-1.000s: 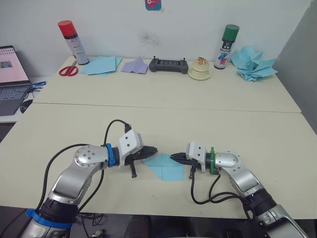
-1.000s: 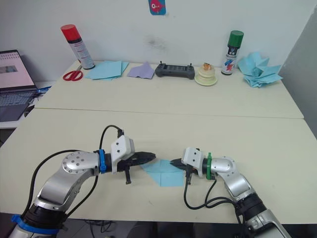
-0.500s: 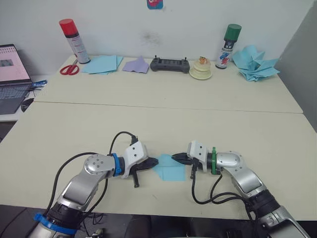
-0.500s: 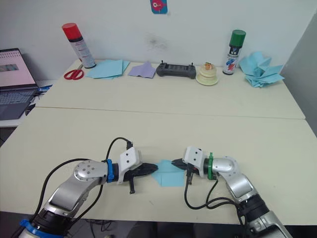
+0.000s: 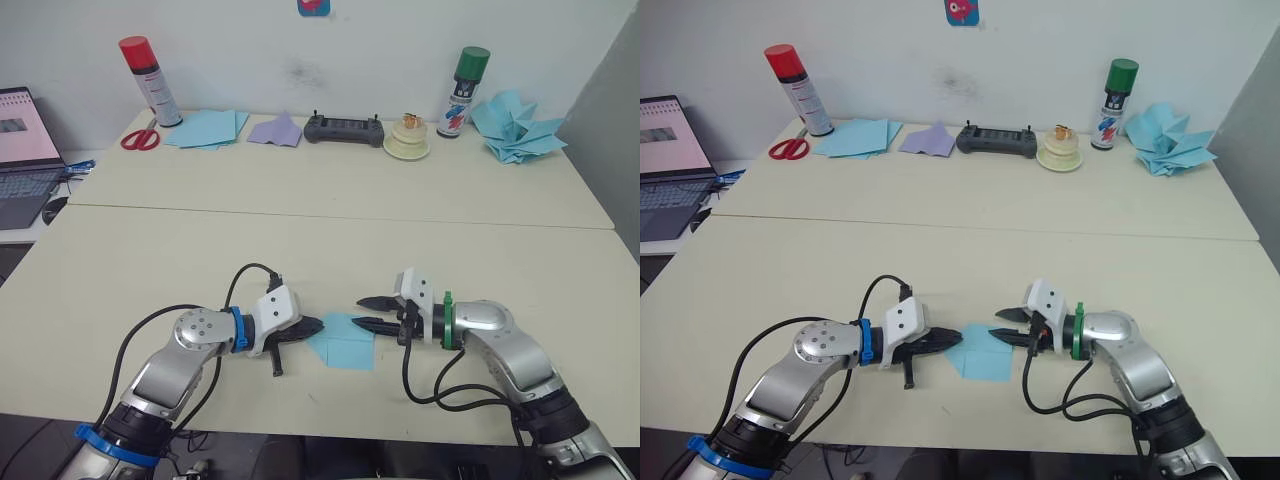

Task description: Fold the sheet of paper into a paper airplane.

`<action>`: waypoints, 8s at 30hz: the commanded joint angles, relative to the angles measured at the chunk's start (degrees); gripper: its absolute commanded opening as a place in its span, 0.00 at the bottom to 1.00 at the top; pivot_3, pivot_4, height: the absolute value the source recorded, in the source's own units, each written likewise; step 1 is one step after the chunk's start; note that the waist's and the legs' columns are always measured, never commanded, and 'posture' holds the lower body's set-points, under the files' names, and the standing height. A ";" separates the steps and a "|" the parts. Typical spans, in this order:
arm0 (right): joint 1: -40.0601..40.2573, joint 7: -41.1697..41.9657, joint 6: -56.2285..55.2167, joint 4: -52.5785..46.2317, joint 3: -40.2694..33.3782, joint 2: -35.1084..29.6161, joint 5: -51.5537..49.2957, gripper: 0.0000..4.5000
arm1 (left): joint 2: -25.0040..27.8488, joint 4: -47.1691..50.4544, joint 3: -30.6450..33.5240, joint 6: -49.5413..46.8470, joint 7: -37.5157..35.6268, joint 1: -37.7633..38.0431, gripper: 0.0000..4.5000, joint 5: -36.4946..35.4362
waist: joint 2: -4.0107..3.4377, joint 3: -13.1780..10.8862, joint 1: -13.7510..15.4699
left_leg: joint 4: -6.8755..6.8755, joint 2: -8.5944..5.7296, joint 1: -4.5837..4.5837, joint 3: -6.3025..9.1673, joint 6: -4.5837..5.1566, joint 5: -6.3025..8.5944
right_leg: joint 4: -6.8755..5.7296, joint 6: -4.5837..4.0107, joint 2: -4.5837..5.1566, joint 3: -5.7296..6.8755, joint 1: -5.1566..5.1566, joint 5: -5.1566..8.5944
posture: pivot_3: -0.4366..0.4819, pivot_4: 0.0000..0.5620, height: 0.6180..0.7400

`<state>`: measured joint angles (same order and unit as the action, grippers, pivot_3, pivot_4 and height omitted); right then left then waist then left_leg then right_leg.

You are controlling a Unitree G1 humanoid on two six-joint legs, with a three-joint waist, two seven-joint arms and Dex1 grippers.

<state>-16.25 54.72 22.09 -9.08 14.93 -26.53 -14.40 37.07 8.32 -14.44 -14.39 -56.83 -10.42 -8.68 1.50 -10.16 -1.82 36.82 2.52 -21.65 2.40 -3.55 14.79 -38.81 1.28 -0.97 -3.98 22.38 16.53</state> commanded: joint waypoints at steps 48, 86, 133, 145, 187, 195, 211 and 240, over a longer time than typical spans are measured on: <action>-1.67 -0.76 -1.68 5.32 8.03 1.34 5.36 0.01 | 1.13 -7.87 -3.27 0.79 0.54 -0.79 0.00 3.42 | -0.06 0.07 0.15 | 0.05 -0.10 0.00 0.08 0.00 0.00 | 0.05 0.06 0.07 0.03 -0.08 0.01 | 0.48 0.27 1.00; 0.98 1.48 1.95 3.90 9.32 -6.38 8.62 0.01 | 0.77 -9.03 -2.76 2.91 1.49 -0.02 0.00 3.72 | -0.12 0.33 -0.23 | -0.03 0.03 0.40 -0.03 0.00 0.00 | -0.11 -0.02 -0.05 -0.09 -0.20 0.06 | 0.48 0.27 1.00; -0.95 0.76 -0.81 5.83 9.53 -1.94 7.01 0.01 | -5.32 1.81 0.96 -9.80 1.15 -2.38 0.00 -9.43 | -0.07 0.52 -0.16 | -0.46 0.00 0.19 -0.06 -0.01 0.01 | 0.22 -0.02 -0.01 -0.06 -0.04 0.10 | 0.48 0.27 1.00; 0.28 0.34 -0.13 4.41 9.45 -2.41 7.04 0.01 | 0.34 -4.18 -1.55 -2.53 0.64 2.38 0.00 -1.14 | 0.06 0.43 -0.31 | -0.57 0.00 0.29 -0.03 -0.01 0.01 | 0.27 -0.09 0.00 -0.06 -0.09 0.15 | 0.48 0.27 1.00; -2.06 -2.05 21.20 -1.84 -3.56 1.39 -14.89 0.71 | 16.28 17.57 19.33 -6.50 -11.33 8.35 0.87 -20.42 | 0.26 -0.26 -1.22 | -0.71 0.06 -0.71 0.06 -0.04 0.00 | -0.08 -0.29 0.00 0.05 0.99 0.28 | 0.48 0.27 1.00; -1.15 -1.19 21.84 -2.52 -2.66 2.37 -15.81 0.25 | 17.25 18.89 20.91 -8.98 -11.17 7.23 0.88 -22.67 | 0.24 -0.27 -1.24 | -0.69 0.04 -0.71 0.03 -0.04 0.00 | -0.10 -0.32 0.00 0.10 1.00 0.27 | 0.48 0.27 1.00; -15.44 0.33 -18.77 1.04 -1.03 1.35 2.79 0.01 | 18.43 5.14 35.81 -27.35 -3.12 -1.77 0.88 -37.16 | 0.11 -0.40 -1.44 | -0.43 0.08 -0.74 0.27 -0.04 -0.01 | -0.22 -0.25 -0.08 0.33 0.95 0.29 | 0.48 0.27 1.00; -7.57 8.64 -17.12 0.00 0.33 -7.29 -8.21 0.31 | 11.93 14.01 29.19 -21.09 1.36 6.22 0.88 -29.27 | 0.12 -0.39 -0.35 | 0.24 0.15 -0.62 -0.05 -0.08 0.00 | -0.92 -0.47 -0.02 0.20 0.81 0.14 | 0.48 0.27 1.00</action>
<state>-23.10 64.84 3.08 -9.76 16.50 -34.61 -21.64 49.76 20.26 15.12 -36.79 -57.55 -3.22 -38.63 1.62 -10.55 -2.17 37.06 2.66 -22.26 2.37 -3.64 14.79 -39.79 0.79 -0.99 -3.77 23.19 16.68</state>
